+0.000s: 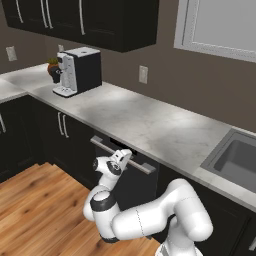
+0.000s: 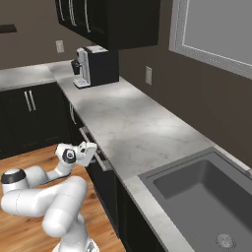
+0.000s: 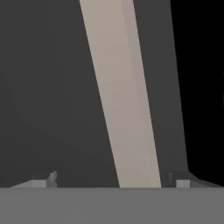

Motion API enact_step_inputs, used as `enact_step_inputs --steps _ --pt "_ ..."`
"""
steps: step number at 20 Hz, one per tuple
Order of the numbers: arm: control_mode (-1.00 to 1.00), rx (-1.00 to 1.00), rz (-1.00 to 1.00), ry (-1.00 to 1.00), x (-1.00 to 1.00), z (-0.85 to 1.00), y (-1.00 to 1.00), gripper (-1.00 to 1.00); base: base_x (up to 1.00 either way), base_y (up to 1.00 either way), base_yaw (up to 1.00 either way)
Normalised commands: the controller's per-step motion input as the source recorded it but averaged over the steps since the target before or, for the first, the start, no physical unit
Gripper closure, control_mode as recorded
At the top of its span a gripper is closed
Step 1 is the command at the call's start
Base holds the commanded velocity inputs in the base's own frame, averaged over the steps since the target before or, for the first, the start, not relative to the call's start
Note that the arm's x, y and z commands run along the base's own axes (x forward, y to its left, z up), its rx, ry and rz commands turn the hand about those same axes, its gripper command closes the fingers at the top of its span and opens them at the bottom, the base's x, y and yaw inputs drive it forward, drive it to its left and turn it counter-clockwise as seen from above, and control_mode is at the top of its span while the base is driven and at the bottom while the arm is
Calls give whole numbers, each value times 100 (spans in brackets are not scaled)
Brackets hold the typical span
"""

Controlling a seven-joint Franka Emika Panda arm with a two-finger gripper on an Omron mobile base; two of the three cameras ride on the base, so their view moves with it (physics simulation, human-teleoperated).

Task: Open the dishwasher door and pull out the top rack.

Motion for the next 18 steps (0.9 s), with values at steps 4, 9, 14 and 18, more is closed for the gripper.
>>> enact_step_inputs --steps 4,9,14,18 --pt "-100 -4 0 0 25 -52 -5 100 0 0 0" --pt "-100 -3 0 0 10 -65 0 100 0 0 0" --pt "-100 0 0 0 -7 -93 4 100 0 0 0" --pt "-100 0 -1 0 -41 -100 32 100 0 0 0"
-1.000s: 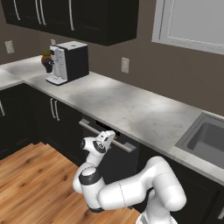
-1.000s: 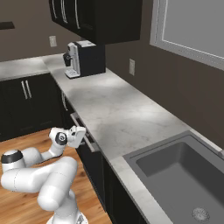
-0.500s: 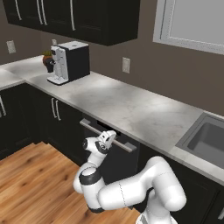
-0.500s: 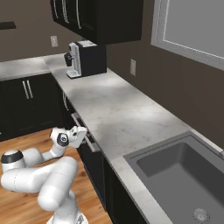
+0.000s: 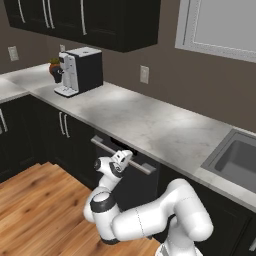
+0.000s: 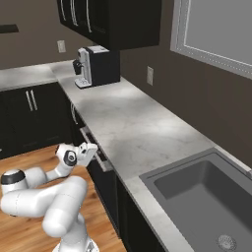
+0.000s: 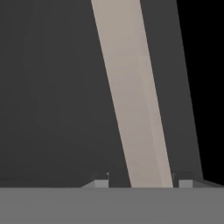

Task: Open the dishwasher door and pull out the top rack.

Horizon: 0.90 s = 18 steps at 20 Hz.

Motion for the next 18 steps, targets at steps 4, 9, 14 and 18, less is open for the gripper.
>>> enact_step_inputs --steps 4,9,14,18 --pt "-100 0 -2 0 -64 -100 55 100 0 0 0" --pt "-100 0 -3 0 -69 -100 62 100 0 0 0" --pt "-100 0 -3 2 -64 -100 64 100 0 0 0" --pt "-100 0 -2 1 -62 -100 67 100 0 0 0"
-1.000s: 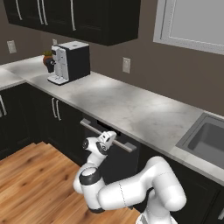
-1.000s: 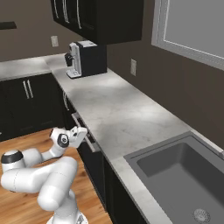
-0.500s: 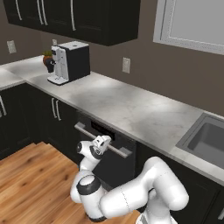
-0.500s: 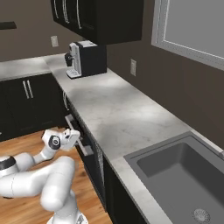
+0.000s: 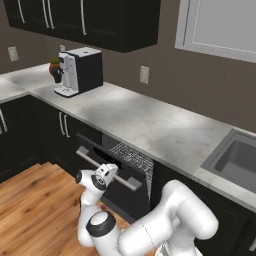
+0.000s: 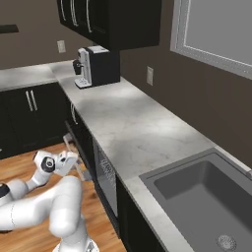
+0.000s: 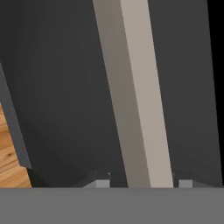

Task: Open the dishwasher door and pull out the top rack.

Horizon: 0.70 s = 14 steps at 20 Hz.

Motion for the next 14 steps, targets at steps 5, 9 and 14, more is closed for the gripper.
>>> enact_step_inputs --steps 5,9,14 --pt "-100 0 -3 2 -58 -100 69 100 0 0 0" --pt "-100 -1 -2 0 -59 -100 71 100 0 0 0" --pt "-100 -3 -2 0 -60 -100 74 100 0 0 0"
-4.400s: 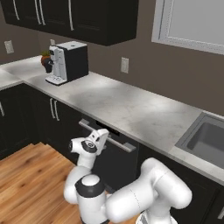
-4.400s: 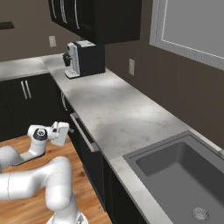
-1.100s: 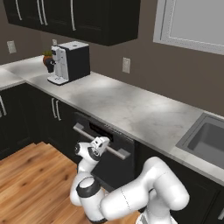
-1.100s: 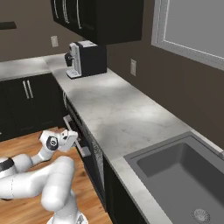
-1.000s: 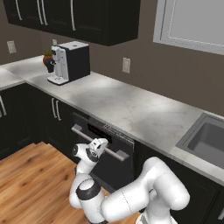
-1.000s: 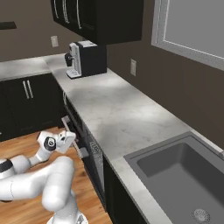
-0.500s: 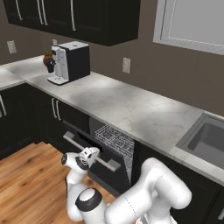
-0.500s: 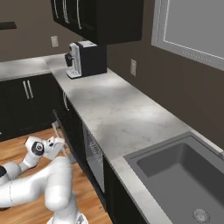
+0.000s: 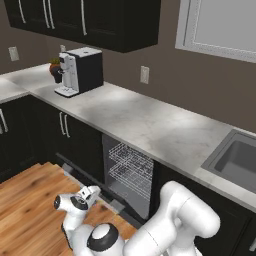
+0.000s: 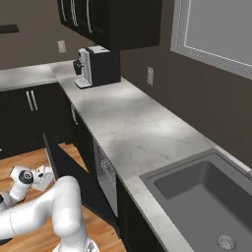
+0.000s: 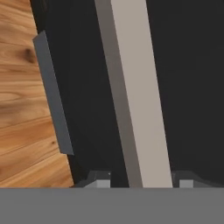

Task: Open the dishwasher door and pull out the top rack.

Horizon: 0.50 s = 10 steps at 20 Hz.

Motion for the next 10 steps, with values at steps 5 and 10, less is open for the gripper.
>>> enact_step_inputs --steps 5,10 --pt "-100 -4 -2 0 -52 -100 68 100 0 0 0" --pt "-100 -5 -1 0 -44 -100 58 100 0 0 0"
